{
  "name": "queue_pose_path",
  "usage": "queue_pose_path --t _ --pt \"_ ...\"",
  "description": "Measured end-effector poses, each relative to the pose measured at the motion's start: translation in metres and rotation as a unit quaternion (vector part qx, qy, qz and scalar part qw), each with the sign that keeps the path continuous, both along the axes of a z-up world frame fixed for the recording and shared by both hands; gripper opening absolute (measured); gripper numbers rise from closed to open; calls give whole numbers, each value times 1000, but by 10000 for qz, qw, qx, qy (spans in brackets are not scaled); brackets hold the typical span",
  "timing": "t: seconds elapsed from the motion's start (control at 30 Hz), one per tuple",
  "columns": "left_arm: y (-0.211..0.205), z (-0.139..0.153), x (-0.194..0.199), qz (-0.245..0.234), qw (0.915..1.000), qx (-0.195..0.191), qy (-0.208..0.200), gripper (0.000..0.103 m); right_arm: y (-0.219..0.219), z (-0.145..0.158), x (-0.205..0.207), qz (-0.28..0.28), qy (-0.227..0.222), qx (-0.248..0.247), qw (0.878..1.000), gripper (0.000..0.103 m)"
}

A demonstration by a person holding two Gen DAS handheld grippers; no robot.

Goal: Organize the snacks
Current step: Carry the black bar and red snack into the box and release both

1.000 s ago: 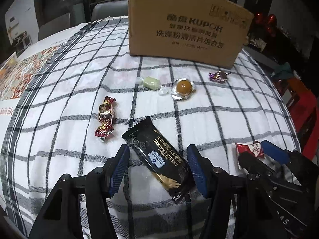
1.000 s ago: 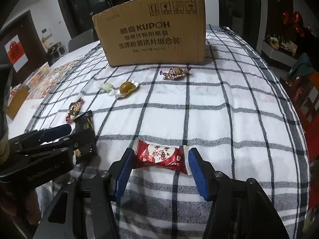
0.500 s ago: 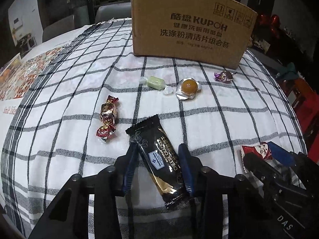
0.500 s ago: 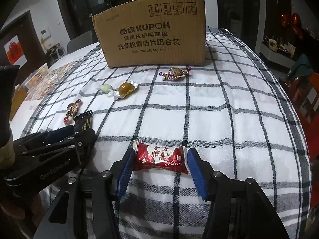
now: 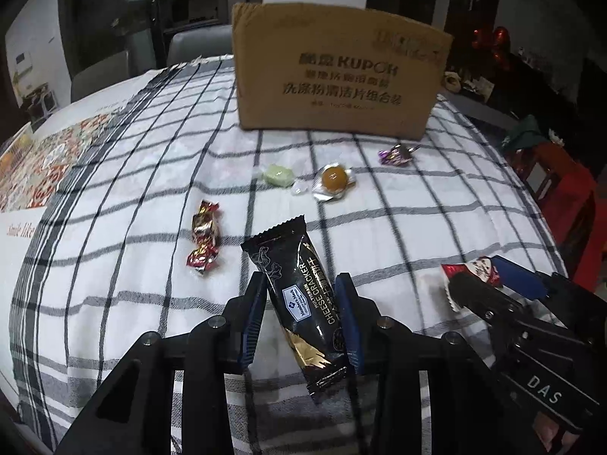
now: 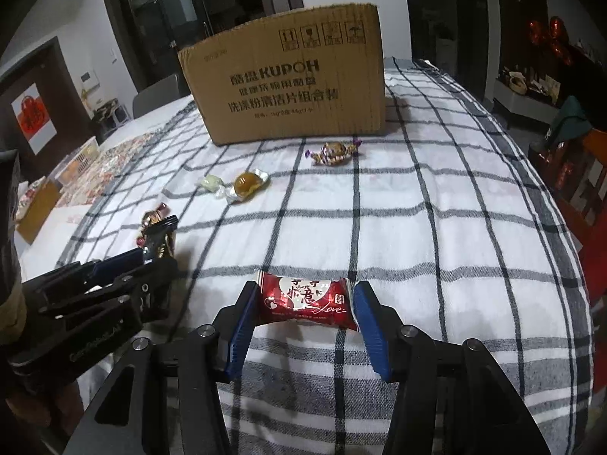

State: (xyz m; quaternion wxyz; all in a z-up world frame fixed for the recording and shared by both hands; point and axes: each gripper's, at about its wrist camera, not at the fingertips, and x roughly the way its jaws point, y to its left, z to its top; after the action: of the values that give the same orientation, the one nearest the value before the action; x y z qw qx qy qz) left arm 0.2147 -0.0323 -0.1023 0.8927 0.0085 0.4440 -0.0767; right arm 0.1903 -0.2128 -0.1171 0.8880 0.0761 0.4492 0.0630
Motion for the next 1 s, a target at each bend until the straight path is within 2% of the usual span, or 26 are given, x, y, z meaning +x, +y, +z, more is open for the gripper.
queue_pose_path --t 0.2,0.47,1.0 --pt "-5 16 -3 -188 9996 -48 -207 37 -2 16 0 -3 -193 57 9998 52" --pt "-5 40 2 -284 9979 71 -579 36 -4 37 5 16 -466 47 9989 52" --pt "-2 99 31 -402 9905 13 -1312 36 -6 88 35 -9 -1137 55 9935 52"
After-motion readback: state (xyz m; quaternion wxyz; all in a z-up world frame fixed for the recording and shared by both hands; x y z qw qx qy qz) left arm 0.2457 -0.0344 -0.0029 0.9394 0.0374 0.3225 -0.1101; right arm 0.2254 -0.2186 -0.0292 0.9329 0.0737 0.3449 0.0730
